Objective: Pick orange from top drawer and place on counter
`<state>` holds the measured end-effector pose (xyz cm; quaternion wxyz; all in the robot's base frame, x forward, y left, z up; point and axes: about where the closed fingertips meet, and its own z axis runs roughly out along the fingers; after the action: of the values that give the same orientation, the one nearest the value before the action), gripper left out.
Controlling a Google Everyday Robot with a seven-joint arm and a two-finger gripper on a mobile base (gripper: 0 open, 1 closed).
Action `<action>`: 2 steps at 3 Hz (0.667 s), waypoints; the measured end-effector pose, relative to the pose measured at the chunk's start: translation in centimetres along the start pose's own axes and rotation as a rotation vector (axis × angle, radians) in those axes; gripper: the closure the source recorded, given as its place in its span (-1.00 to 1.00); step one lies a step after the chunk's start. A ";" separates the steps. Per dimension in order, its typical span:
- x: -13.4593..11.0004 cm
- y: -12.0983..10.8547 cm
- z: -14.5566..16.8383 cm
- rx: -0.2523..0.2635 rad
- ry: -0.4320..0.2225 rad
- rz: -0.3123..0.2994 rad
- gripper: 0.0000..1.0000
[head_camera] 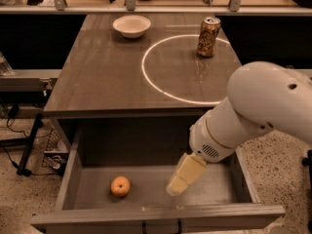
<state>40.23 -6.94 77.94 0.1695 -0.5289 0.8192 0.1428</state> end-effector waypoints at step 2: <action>-1.5 1.3 8.8 -0.059 -0.095 0.059 -1.00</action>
Offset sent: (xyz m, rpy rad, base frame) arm 0.0097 0.0777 -0.1018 0.1754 0.0414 -0.0508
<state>40.71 -1.55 70.71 0.1882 -0.5018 0.8211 0.1966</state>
